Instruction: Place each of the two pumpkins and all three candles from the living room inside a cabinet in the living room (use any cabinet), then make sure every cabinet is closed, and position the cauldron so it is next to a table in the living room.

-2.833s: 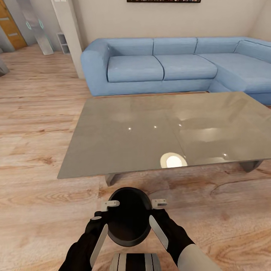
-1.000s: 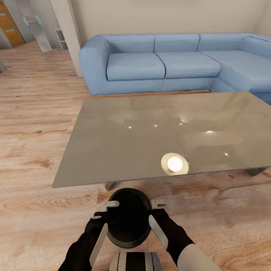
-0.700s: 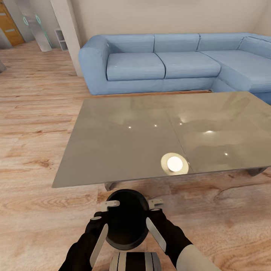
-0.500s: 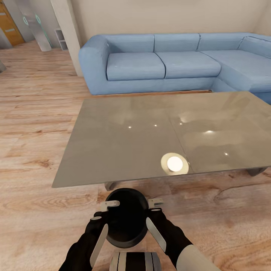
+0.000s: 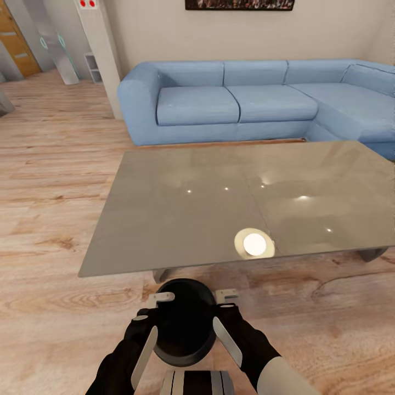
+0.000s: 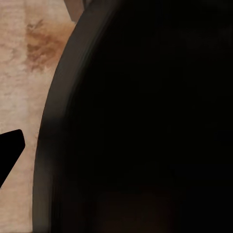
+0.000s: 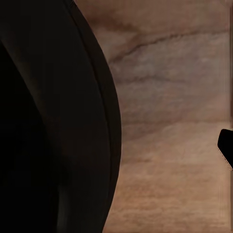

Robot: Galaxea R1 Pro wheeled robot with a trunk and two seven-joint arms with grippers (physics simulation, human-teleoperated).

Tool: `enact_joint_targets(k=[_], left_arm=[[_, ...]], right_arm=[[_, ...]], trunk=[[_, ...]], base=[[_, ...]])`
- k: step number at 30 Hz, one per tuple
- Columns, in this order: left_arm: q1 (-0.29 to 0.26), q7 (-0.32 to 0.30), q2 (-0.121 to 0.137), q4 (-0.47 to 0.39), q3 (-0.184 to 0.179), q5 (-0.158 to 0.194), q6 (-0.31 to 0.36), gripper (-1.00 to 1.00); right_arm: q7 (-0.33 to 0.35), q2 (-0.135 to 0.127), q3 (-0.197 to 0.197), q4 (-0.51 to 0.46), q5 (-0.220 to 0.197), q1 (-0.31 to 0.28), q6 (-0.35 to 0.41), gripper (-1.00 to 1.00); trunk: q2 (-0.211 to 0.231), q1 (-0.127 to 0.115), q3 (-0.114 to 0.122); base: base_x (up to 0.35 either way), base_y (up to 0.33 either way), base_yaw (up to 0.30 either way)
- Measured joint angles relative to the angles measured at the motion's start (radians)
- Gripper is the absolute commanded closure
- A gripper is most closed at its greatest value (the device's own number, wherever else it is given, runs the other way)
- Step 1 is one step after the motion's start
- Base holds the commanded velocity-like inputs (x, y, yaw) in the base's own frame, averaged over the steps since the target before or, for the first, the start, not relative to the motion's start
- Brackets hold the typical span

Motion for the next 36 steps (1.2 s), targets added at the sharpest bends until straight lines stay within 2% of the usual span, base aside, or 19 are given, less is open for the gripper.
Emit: enact_joint_targets(k=[4, 8, 12, 15, 26, 36], left_arm=[[0.0, 0.003, 0.0, 0.0, 0.001, 0.008, 0.024, -1.0], [0.0, 0.01, 0.0, 0.0, 0.001, 0.084, 0.062, -1.0], [0.0, 0.011, 0.0, 0.0, 0.001, 0.136, 0.073, -1.0], [0.0, 0.009, 0.0, 0.0, 0.0, 0.156, 0.07, -1.0], [0.0, 0.009, 0.0, 0.0, 0.001, 0.157, 0.07, -1.0], [0.0, 0.009, 0.0, 0.0, 0.006, 0.157, 0.071, -1.0]], right_arm=[[0.0, 0.0, 0.0, 0.0, 0.0, 0.0, 0.0, -1.0], [0.0, 0.0, 0.0, 0.0, 0.0, 0.0, 0.0, -1.0], [0.0, 0.0, -0.001, 0.0, 0.0, 0.0, 0.0, -1.0], [0.0, 0.0, -0.001, 0.0, 0.0, 0.0, 0.0, -1.0], [0.0, 0.0, -0.002, 0.0, 0.0, 0.0, 0.0, -1.0], [0.0, 0.0, -0.001, 0.0, 0.0, 0.0, 0.001, -1.0]], trunk=[[0.001, -0.002, 0.015], [0.002, -0.004, 0.031], [0.003, -0.005, 0.046], [0.017, -0.013, 0.057], [0.094, -0.056, 0.091], [0.164, -0.094, 0.122]], base=[[0.0, 0.0, 0.0], [-0.012, 0.0, 0.0], [-0.151, 0.0, 0.0], [-0.027, 0.0, 0.0], [-0.004, 0.0, 0.0], [-0.109, 0.0, 0.0]])
